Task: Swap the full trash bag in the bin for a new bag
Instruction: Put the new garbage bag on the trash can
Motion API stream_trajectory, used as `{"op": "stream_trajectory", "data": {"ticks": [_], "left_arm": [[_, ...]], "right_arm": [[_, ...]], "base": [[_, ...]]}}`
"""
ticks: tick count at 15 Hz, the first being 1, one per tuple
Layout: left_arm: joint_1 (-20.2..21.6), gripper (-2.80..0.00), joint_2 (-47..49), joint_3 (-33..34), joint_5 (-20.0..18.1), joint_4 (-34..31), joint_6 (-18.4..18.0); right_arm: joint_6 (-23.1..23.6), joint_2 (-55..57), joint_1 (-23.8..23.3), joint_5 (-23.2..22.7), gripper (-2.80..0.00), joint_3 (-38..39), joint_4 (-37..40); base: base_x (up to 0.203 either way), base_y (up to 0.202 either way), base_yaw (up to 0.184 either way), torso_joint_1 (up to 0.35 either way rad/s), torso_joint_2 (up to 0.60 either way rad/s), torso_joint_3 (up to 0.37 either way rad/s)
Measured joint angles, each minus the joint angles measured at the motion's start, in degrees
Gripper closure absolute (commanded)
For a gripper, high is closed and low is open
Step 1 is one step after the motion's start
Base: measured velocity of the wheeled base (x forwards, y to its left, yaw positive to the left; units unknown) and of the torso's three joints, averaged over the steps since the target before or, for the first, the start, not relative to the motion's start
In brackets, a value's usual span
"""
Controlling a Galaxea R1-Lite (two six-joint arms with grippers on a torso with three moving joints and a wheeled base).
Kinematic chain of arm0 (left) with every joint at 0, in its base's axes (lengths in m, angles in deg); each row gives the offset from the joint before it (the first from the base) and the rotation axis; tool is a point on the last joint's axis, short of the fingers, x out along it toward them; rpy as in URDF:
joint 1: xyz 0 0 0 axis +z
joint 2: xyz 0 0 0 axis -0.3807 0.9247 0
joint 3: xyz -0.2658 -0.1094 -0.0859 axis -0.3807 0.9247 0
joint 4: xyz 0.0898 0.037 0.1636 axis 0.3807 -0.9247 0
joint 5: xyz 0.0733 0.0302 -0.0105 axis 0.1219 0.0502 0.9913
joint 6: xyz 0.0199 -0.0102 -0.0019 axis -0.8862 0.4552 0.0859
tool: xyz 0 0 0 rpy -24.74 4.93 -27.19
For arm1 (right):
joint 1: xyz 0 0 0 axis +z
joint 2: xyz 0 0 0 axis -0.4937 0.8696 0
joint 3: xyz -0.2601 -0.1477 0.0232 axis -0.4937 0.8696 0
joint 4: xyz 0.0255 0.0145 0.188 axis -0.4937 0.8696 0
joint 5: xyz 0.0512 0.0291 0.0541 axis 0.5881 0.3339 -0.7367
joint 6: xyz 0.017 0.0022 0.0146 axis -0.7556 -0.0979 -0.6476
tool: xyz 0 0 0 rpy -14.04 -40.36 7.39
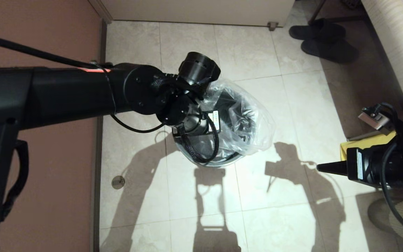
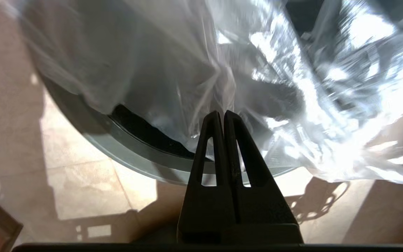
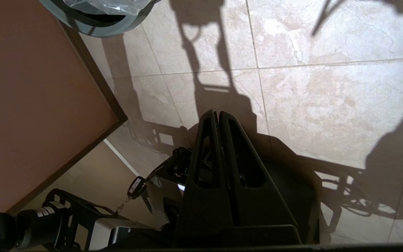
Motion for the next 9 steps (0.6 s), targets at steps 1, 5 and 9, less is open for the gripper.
{"op": "stream_trajectory", "data": {"ticks": [1,5,9], "left_arm": [[0.16,0.00,-0.42,-0.11,-0.06,0.89,0.01],[0.92,0.00,2.53,-0.30,-0.86,11.63,-1.67],[2.29,0.00,8.03,-0.72,-4.56,28.08,-8.32]], "right_arm": [[-0.03,-0.12,-0.02,-0.04,0.00,0.23,0.00],[-0.06,-0.76,-0.13,-0.13,0.00,1.60,-0.05],[-0.06,-0.89,-0.05,-0.65,0.00,2.34,-0.16]], "base": [[0.000,0.000,0.000,0.000,0.00,0.000],[0.000,0.000,0.000,0.000,0.00,0.000],[0.000,0.000,0.000,0.000,0.00,0.000]]}}
